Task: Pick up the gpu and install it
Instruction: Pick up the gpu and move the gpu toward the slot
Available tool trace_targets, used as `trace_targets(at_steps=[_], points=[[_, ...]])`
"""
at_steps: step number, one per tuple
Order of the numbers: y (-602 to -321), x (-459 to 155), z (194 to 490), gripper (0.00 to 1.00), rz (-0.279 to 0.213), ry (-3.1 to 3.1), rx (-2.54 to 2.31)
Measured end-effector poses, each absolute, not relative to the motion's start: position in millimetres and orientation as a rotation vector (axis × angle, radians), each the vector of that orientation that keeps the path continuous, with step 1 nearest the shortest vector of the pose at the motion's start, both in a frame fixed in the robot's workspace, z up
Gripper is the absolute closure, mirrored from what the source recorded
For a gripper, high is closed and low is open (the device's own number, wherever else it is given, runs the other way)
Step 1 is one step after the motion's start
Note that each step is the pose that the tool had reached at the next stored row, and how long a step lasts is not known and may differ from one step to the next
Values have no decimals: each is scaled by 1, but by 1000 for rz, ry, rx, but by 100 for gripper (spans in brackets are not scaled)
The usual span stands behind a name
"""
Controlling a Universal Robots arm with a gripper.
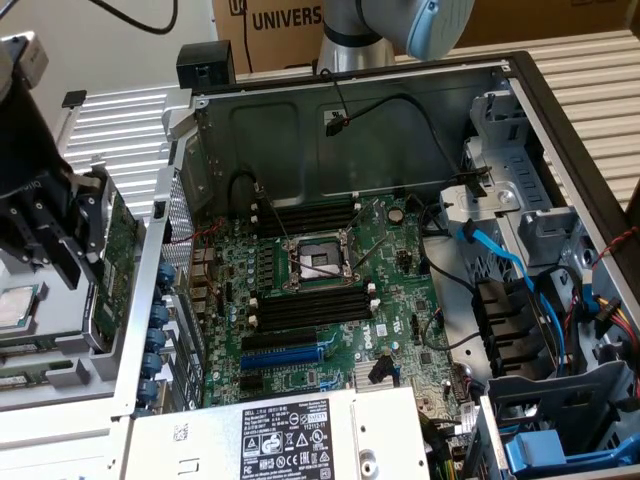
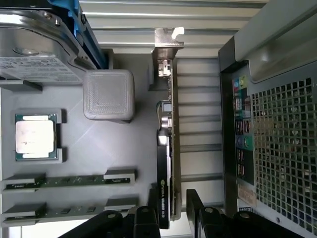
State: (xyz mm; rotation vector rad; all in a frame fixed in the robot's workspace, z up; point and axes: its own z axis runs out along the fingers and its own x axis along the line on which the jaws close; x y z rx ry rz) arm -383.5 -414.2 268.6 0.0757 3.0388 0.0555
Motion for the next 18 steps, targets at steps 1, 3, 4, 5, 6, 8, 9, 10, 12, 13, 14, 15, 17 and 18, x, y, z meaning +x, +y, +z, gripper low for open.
trace_targets(at_steps=[1,3,4,5,6,8,9,10,12,13,14,15,17,18], points=[[-414,-383,267,64,56,3039,76],[-414,-384,263,64,56,3038,76],[-414,-384,261,64,58,3038,76],[-414,-384,260,64,63,3038,76],[-413,-386,258,64,73,3038,77],[-412,-387,256,64,85,3038,77],[-412,-387,255,64,88,3037,78],[-412,-387,253,64,90,3036,78],[-412,-387,251,64,94,3036,79],[-412,-387,249,64,96,3036,79],[-412,-387,248,64,98,3035,80],[-412,-387,246,64,101,3035,80],[-412,-387,243,64,107,3035,81],[-412,-387,241,64,110,3035,82]])
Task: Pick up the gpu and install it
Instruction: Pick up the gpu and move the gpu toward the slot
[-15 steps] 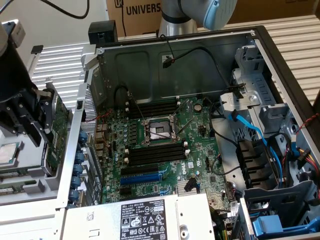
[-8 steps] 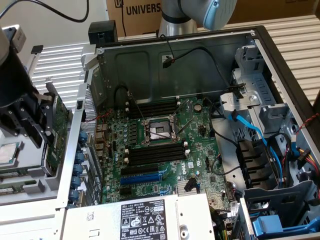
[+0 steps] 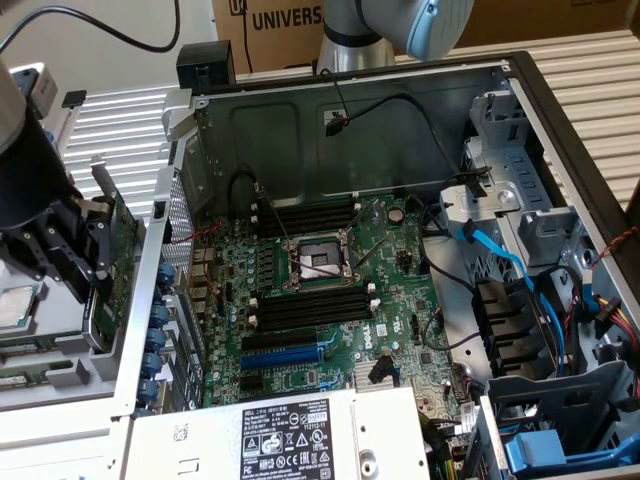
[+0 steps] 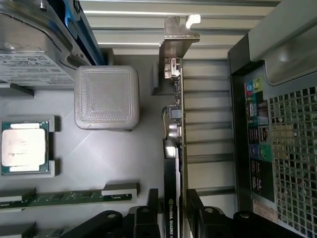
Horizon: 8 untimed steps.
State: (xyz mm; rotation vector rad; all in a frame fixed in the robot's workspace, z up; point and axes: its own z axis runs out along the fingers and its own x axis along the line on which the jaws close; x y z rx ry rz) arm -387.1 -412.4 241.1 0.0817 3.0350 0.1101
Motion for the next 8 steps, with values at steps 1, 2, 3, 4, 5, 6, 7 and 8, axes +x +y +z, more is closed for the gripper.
trace_targets(at_steps=[1,2,3,4,5,6,7,8], points=[[-412,-387,240,64,113,3035,82],[-412,-387,238,64,115,3035,83],[-412,-387,237,64,118,3035,84],[-412,-387,237,64,119,3035,85],[-412,-387,236,64,120,3035,86],[-412,-387,236,64,120,3035,86],[-412,-387,236,64,120,3035,86],[-412,-387,236,64,120,3035,86]])
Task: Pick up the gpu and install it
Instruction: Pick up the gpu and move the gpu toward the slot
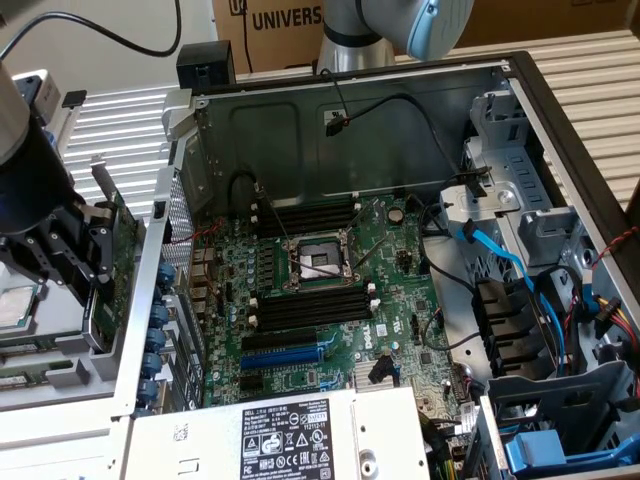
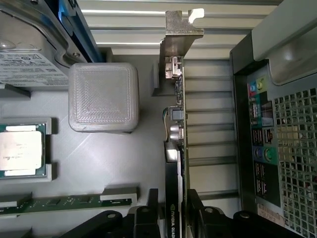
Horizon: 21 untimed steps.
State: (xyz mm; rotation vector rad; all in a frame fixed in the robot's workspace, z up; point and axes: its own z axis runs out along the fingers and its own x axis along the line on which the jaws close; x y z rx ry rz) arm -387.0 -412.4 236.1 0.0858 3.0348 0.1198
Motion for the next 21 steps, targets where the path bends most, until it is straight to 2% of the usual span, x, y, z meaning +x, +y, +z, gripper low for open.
trace_targets(at_steps=[12,21], points=[[-413,-382,236,64,123,3041,86],[-413,-381,238,64,143,3093,99]])
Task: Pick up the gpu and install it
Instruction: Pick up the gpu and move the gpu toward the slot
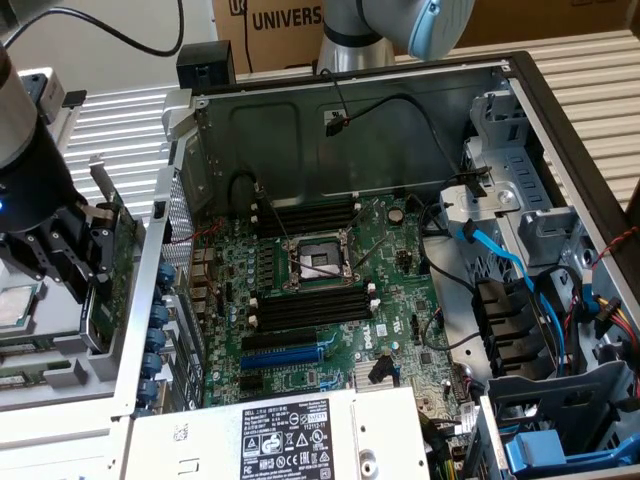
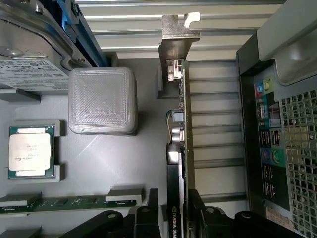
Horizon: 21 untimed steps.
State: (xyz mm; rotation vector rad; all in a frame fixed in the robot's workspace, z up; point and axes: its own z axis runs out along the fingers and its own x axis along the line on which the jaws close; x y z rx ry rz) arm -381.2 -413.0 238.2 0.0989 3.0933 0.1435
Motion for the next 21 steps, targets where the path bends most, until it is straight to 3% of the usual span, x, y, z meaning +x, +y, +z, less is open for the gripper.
trace_targets(at_steps=[21], points=[[-415,-370,241,64,147,3120,108]])
